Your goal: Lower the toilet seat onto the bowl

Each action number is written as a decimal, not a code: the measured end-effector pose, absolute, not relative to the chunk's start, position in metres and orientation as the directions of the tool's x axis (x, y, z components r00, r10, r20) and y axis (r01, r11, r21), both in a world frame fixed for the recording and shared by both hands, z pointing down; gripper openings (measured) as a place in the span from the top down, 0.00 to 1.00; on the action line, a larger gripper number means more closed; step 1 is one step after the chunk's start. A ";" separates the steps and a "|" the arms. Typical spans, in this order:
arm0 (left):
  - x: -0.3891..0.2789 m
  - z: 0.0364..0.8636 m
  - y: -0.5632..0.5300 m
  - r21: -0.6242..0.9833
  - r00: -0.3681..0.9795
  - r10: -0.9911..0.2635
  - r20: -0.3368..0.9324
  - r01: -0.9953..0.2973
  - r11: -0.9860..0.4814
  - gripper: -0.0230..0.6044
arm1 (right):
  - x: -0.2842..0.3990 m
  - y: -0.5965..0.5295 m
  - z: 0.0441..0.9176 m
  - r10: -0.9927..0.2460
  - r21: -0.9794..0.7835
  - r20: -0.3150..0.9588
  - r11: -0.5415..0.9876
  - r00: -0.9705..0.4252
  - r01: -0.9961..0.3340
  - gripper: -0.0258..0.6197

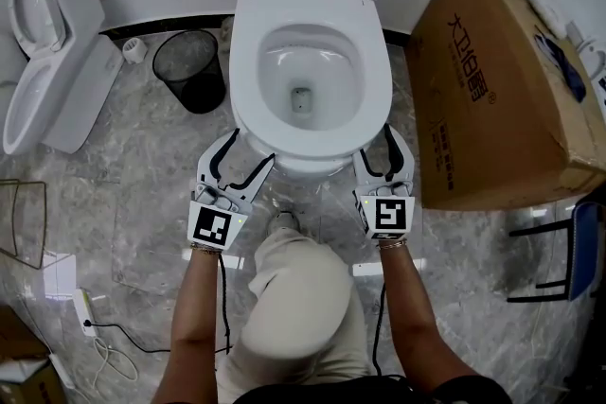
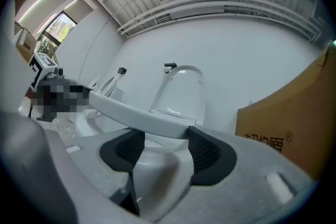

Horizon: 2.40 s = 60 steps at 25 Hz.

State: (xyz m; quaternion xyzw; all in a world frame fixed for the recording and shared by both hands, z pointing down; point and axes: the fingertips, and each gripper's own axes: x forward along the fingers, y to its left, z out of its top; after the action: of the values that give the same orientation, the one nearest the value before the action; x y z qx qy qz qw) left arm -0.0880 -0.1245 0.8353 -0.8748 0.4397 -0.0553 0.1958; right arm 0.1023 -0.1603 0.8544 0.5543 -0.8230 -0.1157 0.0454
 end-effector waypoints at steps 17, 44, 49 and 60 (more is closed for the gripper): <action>-0.083 0.810 -0.119 -0.140 0.547 -0.813 -0.199 -0.837 -0.529 0.60 | 0.108 -0.146 0.870 -0.916 0.036 -0.010 0.400 -0.401 -0.916 0.57; -0.062 0.831 -0.112 -0.108 0.495 -0.850 -0.181 -0.869 -0.483 0.94 | 0.113 -0.101 0.873 -0.921 0.022 -0.026 0.388 -0.389 -0.921 0.83; -0.062 0.833 -0.112 -0.091 0.500 -0.846 -0.187 -0.866 -0.492 0.95 | 0.112 -0.107 0.874 -0.932 0.040 -0.019 0.360 -0.361 -0.932 0.95; -0.086 0.809 -0.135 -0.035 0.419 -0.908 0.016 -0.907 -0.419 0.96 | 0.110 -0.145 0.801 -0.938 -0.031 0.068 0.339 -0.340 -0.940 0.95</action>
State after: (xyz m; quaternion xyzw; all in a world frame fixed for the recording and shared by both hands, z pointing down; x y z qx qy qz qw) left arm -0.0862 -0.1346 0.8087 -0.8422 0.5389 -0.0162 0.0104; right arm 0.1097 -0.1450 0.8008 0.5742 -0.8179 0.0324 0.0191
